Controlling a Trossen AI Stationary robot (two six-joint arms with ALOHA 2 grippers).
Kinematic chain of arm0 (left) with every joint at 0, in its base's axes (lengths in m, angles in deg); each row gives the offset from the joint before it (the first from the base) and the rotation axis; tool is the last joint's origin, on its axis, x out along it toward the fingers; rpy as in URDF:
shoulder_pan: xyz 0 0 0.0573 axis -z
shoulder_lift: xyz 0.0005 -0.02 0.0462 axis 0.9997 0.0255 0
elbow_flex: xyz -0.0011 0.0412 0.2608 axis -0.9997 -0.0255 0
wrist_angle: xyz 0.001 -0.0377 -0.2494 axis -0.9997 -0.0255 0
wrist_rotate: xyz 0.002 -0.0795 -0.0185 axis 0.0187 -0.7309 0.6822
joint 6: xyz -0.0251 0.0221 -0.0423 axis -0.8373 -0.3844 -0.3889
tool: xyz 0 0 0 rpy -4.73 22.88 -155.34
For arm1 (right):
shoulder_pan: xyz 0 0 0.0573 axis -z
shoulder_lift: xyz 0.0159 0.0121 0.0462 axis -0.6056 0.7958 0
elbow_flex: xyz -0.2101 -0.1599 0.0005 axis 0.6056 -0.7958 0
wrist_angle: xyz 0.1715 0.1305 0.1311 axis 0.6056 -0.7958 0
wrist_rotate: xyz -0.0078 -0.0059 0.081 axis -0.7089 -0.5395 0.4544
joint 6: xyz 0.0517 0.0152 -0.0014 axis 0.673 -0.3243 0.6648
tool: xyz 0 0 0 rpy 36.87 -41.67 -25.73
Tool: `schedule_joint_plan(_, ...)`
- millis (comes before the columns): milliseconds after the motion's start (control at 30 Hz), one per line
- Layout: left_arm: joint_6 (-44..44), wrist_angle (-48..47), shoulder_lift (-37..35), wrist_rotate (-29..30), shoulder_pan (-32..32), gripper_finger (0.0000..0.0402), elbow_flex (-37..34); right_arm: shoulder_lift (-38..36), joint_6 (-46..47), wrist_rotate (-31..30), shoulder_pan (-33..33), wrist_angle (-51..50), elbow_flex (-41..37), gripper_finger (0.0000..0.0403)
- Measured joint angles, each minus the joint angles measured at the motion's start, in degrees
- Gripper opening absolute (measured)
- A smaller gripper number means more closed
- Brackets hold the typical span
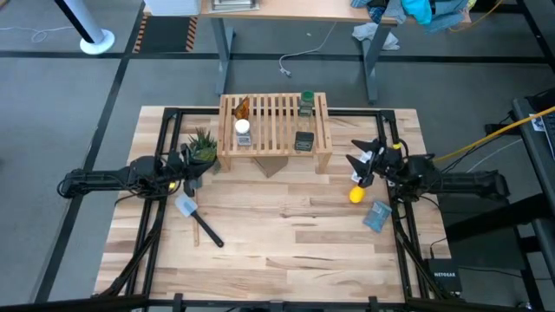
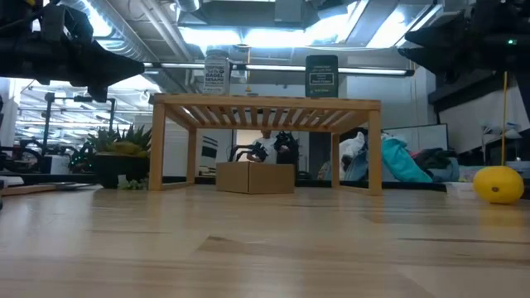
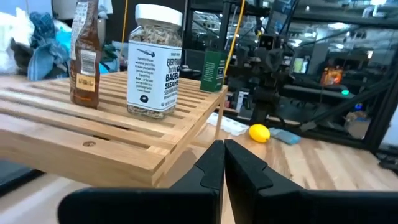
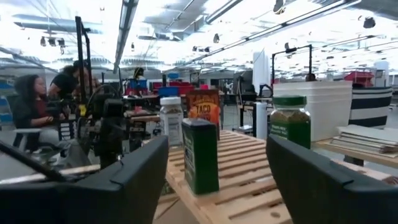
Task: Shelf spices
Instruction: Remove the black seasoning can from the shelf to the table
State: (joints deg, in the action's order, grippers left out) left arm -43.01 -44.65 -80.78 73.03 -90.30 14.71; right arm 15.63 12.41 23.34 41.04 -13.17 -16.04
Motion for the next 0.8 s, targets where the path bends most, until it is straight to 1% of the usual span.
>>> schedule_joint_plan(100, 2.08, 0.15, 0.00, 0.00, 0.00, 0.0006, 0.02, 5.02, -0.56, -2.16, 0.00, 5.85, 0.09, 0.0302)
schedule_joint_plan(167, 2.80, 0.13, 0.00, 0.00, 0.00, 0.0006, 0.04, 8.39, -2.70, -3.15, 0.00, 8.32, 0.39, 0.0309)
schedule_joint_plan(333, 2.84, 0.13, 0.00, 0.00, -0.07, 0.0006, 0.05, 16.52, -11.40, -3.65, 0.44, 8.24, 6.05, 0.0311)
schedule_joint_plan(433, 2.83, 0.11, 0.00, 0.00, -0.07, 0.0006, 0.07, 22.05, -17.31, -6.31, 3.72, 7.91, 11.10, 0.0310)
schedule_joint_plan(500, 2.81, 0.11, 0.00, 0.01, -0.07, 0.0006, 0.11, 25.38, -18.31, -8.02, 7.15, 5.85, 14.66, 0.0310)
schedule_joint_plan(533, 2.81, 0.11, 0.00, 0.00, -0.07, 0.0006, 0.12, 26.88, -18.25, -7.90, 9.21, 3.89, 16.58, 0.0310)
schedule_joint_plan(633, 2.81, 0.09, 0.00, 0.00, -0.07, 0.0006, 0.13, 31.08, -16.63, -4.90, 15.26, -4.60, 21.80, 0.0309)
schedule_joint_plan(733, 2.81, 0.05, 0.00, 0.02, -0.07, 0.0006, 0.15, 35.47, -13.72, 2.74, 20.84, -11.74, 26.29, 0.0309)
schedule_joint_plan(800, 2.79, 0.04, 0.00, 0.01, -0.07, 0.0006, 0.15, 38.20, -12.94, 8.19, 24.20, -14.05, 28.80, 0.0309)
